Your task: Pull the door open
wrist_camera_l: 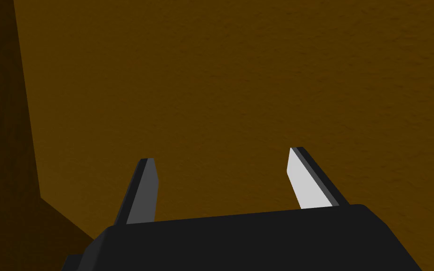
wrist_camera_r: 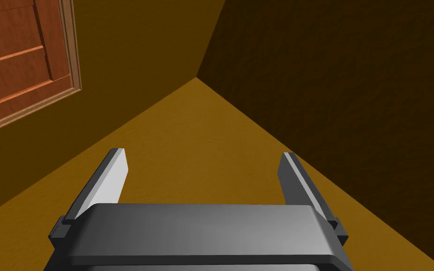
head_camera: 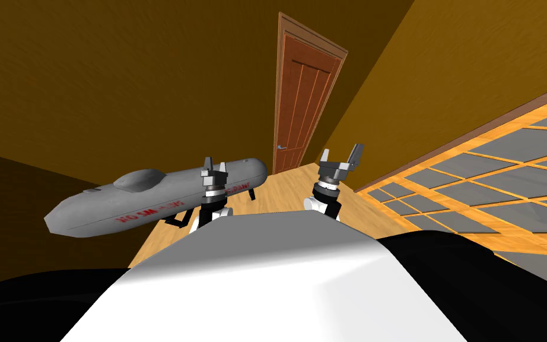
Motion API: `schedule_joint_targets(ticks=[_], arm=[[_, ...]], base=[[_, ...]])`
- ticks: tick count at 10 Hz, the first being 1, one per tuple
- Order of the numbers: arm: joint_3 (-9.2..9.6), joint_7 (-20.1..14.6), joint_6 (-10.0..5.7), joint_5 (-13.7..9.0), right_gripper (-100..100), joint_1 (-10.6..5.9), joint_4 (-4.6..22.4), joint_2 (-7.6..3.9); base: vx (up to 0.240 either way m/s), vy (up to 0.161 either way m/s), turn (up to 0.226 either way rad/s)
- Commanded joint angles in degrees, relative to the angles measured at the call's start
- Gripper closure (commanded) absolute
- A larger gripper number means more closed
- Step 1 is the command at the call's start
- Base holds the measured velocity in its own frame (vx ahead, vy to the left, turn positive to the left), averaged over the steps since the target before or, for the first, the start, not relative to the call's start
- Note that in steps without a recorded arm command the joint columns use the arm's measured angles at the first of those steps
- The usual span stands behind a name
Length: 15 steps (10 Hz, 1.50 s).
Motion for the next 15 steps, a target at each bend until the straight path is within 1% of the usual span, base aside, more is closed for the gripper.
schedule_joint_targets(ticks=[1, 4, 5, 6, 7, 12, 13, 15], arm=[[0.08, -0.1, -0.22, -0.1, -100, -0.51, 1.7, -0.7], [0.22, -0.3, -0.62, -0.2, -100, -1.43, 4.8, -1.78], [0.3, -0.5, -0.83, -0.3, -100, -1.93, 6.5, -2.29], [0.34, -0.5, -0.94, -0.4, -100, -2.2, 7.3, -2.55], [0.43, -0.6, -1.17, -0.5, -100, -2.73, 9.1, -3.08], [0.68, -1.0, -1.86, -0.8, -100, -4.34, 14.5, -4.46], [0.79, -1.2, -2.16, -0.9, -100, -5.04, 16.8, -5.02], [0.91, -1.4, -2.5, -1.0, -100, -5.81, 19.4, -5.58]], base=[[0.05, -0.026, 0.043], [0.095, -0.057, 0.037], [0.113, -0.061, 0.049], [0.111, -0.065, 0.04], [0.109, -0.076, 0.05], [0.085, -0.055, 0.037], [0.103, -0.088, 0.068], [0.12, -0.064, 0.054]])
